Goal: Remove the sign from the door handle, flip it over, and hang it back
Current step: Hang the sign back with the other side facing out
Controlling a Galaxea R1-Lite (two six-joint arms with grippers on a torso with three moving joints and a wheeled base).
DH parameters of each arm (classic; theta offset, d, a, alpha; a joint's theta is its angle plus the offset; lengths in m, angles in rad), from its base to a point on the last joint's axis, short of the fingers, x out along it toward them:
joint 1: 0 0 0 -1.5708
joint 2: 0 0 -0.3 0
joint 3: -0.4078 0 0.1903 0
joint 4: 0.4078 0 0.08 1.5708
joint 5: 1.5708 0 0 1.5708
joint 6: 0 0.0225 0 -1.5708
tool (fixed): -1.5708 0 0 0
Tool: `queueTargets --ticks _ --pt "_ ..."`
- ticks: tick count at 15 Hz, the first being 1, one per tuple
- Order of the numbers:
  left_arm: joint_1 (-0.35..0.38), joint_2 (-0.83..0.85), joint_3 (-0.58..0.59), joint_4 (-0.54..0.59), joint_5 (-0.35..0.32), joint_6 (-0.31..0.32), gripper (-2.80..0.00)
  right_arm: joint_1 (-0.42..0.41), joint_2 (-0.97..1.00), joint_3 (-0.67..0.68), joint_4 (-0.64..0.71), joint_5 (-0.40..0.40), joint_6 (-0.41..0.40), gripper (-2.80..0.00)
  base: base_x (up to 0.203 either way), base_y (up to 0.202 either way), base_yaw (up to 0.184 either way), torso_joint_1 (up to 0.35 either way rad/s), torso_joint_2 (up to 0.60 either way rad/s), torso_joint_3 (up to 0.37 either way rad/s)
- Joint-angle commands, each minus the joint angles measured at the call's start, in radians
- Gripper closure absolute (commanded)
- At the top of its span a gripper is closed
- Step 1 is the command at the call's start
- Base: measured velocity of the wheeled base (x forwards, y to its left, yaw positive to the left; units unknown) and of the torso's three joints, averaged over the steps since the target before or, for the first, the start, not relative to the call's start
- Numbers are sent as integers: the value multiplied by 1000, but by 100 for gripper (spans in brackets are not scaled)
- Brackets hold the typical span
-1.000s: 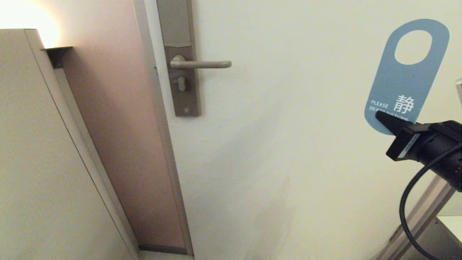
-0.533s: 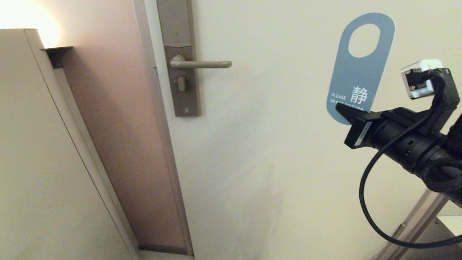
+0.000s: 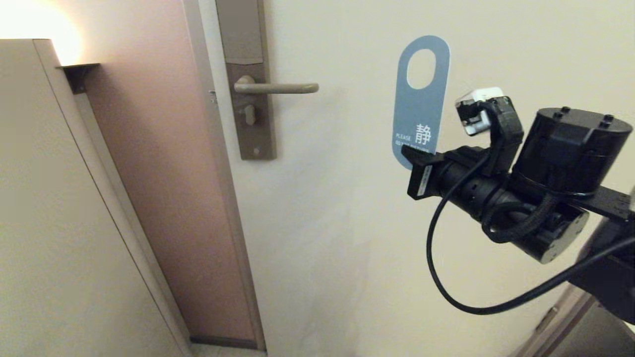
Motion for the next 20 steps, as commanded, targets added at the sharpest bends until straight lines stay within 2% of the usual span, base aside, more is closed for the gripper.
queueTargets --ticks 1,12,16,20 --pt "0 1 0 0 0 0 0 12 70 -43 -5 -3 0 0 0 0 0 0 0 0" --pt "0 1 0 0 0 0 0 56 224 -203 -7 -29 -4 0 0 0 0 0 0 0" --pt "0 1 0 0 0 0 0 75 286 -293 -6 -31 -43 0 0 0 0 0 0 0" --pt "0 1 0 0 0 0 0 102 333 -336 -6 -31 -48 0 0 0 0 0 0 0"
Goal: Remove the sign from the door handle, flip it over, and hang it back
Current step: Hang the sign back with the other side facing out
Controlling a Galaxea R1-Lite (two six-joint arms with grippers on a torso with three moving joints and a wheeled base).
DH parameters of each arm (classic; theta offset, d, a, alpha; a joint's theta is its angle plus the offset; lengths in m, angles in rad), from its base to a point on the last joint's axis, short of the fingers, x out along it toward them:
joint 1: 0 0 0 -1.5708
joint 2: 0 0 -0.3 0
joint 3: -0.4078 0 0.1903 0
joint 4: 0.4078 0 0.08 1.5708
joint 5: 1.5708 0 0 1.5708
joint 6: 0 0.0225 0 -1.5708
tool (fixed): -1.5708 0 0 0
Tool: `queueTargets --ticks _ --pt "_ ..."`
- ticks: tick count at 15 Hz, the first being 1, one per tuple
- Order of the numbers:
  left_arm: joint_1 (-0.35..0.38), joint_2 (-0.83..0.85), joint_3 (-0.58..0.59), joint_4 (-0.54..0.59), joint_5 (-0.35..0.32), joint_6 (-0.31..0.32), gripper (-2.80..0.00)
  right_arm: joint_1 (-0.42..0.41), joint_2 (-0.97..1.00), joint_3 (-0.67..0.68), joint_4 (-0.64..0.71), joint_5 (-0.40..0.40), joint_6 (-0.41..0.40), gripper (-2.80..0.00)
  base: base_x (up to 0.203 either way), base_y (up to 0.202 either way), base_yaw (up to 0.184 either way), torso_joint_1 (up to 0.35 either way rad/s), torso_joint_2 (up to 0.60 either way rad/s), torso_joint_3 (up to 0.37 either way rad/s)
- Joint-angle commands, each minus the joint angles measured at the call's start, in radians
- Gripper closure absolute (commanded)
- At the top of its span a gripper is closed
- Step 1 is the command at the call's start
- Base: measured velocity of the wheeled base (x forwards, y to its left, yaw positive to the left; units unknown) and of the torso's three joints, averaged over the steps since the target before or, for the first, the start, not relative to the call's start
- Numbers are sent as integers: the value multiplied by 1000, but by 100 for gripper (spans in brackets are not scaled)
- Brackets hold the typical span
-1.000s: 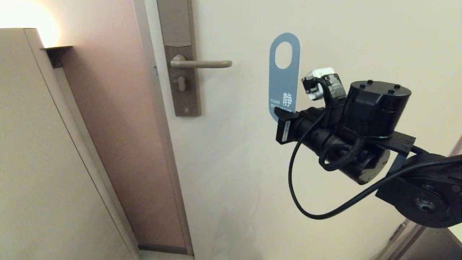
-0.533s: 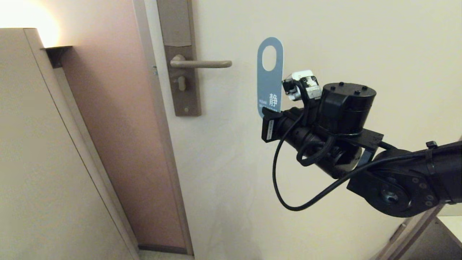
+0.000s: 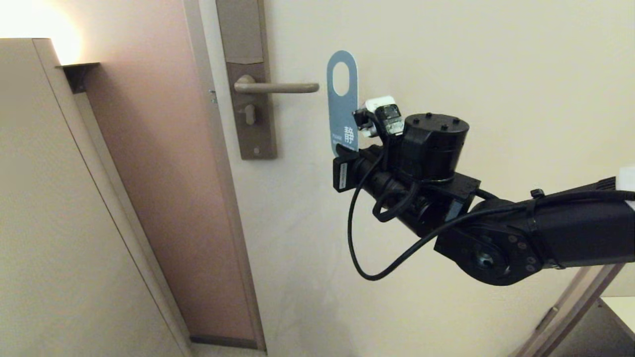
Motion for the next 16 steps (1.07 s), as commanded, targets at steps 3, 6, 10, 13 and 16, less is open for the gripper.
queueTargets --ticks 3,6,10,13,16 --pt "0 1 0 0 0 0 0 9 23 -7 -5 -1 0 0 0 0 0 0 0 0" --pt "0 1 0 0 0 0 0 9 41 -21 -5 -1 0 0 0 0 0 0 0 0" --pt "0 1 0 0 0 0 0 9 82 -75 -2 -1 -1 0 0 0 0 0 0 0" --pt "0 1 0 0 0 0 0 9 102 -91 -2 -1 -2 0 0 0 0 0 0 0" --pt "0 1 0 0 0 0 0 9 109 -93 -2 -1 -2 0 0 0 0 0 0 0"
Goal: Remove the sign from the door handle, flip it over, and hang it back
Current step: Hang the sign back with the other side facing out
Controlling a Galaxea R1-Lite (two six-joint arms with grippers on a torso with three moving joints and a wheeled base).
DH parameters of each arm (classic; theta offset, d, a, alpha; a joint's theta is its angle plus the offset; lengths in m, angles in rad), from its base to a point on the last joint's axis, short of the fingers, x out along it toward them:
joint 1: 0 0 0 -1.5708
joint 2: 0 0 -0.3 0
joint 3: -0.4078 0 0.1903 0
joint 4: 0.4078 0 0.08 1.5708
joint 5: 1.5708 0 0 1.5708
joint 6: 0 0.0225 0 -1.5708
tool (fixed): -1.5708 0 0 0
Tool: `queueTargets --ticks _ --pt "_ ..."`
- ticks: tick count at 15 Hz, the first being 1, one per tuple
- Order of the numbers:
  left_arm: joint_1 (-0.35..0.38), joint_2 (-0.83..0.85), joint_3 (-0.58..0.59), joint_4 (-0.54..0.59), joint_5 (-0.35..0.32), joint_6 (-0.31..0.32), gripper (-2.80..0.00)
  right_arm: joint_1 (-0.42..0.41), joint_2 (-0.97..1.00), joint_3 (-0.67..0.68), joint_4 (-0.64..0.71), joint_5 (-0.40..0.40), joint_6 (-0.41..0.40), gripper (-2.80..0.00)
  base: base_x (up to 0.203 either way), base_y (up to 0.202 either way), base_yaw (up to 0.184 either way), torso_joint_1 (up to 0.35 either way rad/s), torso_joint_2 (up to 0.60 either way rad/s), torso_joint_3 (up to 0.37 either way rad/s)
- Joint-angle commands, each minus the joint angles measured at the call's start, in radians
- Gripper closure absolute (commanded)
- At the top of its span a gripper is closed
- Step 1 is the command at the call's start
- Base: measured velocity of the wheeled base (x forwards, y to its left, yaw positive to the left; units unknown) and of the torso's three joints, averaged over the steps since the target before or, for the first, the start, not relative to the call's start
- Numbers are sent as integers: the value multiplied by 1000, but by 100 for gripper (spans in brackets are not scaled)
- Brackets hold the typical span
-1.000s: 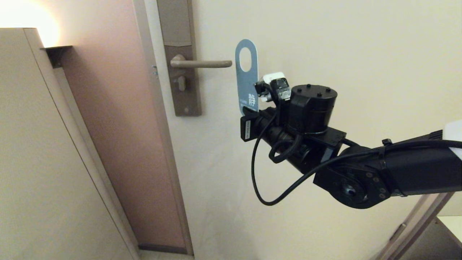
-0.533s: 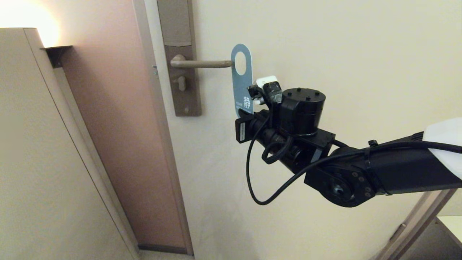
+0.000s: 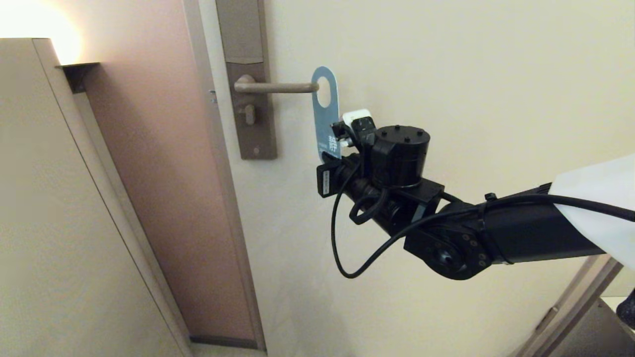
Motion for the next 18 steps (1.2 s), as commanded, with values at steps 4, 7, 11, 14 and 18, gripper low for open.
queueTargets --ticks 4,7,11,14,18 --pt "0 1 0 0 3 0 0 9 27 -60 -5 -1 -20 0 0 0 0 0 0 0" --pt "0 1 0 0 0 0 0 27 40 -76 -5 0 -77 0 0 0 0 0 0 0" --pt "0 1 0 0 0 0 0 60 44 -76 -6 0 -94 0 0 0 0 0 0 0" --pt "0 1 0 0 0 0 0 69 54 -78 -6 0 -128 0 0 0 0 0 0 0" --pt "0 1 0 0 0 0 0 72 54 -78 -5 -1 -127 -280 0 0 0 0 0 0"
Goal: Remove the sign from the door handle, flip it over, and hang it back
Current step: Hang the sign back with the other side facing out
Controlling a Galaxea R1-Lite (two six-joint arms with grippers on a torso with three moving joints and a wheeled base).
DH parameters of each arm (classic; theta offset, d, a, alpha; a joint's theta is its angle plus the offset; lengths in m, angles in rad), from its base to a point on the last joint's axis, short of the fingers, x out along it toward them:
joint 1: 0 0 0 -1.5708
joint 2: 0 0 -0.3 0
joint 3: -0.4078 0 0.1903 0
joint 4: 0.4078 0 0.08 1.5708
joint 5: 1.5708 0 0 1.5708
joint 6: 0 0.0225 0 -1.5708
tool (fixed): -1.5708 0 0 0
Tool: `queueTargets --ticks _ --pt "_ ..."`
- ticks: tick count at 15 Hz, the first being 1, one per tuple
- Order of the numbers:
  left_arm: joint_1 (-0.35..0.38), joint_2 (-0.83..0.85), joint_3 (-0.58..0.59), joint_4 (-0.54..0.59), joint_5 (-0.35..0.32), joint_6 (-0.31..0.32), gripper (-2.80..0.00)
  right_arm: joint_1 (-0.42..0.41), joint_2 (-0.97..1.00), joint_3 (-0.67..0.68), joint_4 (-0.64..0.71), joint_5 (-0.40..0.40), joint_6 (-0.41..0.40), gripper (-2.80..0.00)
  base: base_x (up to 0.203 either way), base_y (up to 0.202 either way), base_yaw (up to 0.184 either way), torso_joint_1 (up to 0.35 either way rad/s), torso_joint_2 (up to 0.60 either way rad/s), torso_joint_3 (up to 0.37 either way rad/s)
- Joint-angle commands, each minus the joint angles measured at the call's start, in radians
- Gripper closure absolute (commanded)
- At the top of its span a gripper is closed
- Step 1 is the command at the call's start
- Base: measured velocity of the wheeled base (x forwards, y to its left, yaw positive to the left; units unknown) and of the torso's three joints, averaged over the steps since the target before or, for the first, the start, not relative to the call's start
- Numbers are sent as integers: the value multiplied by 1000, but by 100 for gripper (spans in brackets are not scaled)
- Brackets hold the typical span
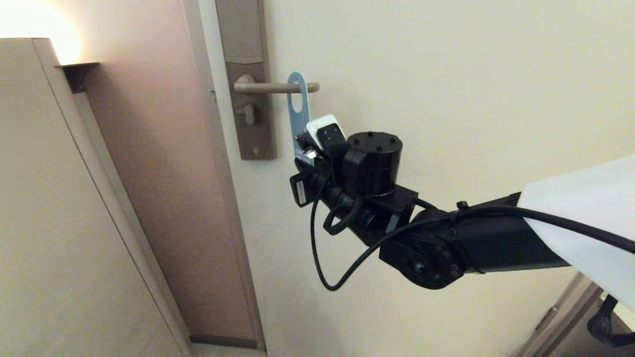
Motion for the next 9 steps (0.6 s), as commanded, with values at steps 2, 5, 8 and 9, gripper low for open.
queueTargets --ticks 2,5,8,9 --pt "0 1 0 0 0 0 0 1 -1 3 -4 -2 1 -280 0 0 0 0 0 0" --pt "0 1 0 0 0 0 0 1 -3 3 -4 -2 -1 -280 0 0 0 0 0 0" --pt "0 1 0 0 0 0 0 1 -18 6 -4 -1 3 -280 0 0 0 0 0 0" --pt "0 1 0 0 0 0 0 1 -24 7 -3 -1 5 -280 0 0 0 0 0 0"
